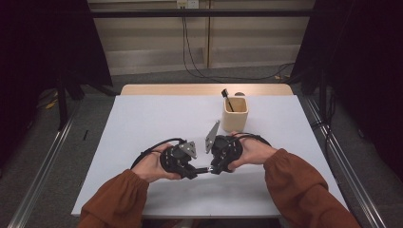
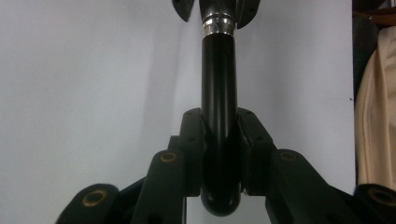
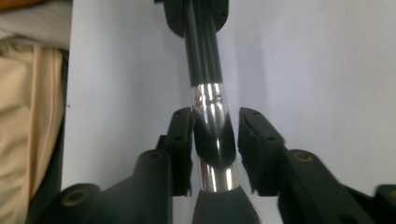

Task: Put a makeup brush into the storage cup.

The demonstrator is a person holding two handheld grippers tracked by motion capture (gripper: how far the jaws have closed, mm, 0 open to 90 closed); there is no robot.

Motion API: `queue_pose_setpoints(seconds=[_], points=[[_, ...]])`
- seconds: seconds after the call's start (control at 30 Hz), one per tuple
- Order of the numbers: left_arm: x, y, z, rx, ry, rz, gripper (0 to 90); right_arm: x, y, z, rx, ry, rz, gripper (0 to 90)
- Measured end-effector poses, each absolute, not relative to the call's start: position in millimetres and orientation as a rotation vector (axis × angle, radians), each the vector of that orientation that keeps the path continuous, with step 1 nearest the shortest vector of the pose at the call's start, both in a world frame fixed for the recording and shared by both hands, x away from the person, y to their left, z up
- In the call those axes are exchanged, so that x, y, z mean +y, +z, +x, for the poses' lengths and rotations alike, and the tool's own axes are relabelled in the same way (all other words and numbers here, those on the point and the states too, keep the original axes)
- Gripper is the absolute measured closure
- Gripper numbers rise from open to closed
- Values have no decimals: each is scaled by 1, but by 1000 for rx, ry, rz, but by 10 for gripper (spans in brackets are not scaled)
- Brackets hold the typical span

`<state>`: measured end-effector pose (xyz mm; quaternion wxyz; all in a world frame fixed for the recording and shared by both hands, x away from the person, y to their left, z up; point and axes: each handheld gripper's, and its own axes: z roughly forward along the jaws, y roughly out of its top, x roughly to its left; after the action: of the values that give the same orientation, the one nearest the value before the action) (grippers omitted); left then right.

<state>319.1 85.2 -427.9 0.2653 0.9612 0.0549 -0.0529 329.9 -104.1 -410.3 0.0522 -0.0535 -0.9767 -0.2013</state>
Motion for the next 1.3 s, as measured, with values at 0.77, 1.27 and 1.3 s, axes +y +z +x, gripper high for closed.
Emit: queue_pose_setpoints(seconds=[0.77, 1.27, 1.3], points=[[104, -429, 320, 268, -163, 2526, 744, -134, -403, 327, -3015, -795, -442, 97], [127, -429, 320, 355, -148, 2453, 745, -163, -409, 319, -2963, -920, -584, 32], [130, -429, 321, 354, -141, 2458, 745, -164, -410, 318, -2958, -931, -575, 33]])
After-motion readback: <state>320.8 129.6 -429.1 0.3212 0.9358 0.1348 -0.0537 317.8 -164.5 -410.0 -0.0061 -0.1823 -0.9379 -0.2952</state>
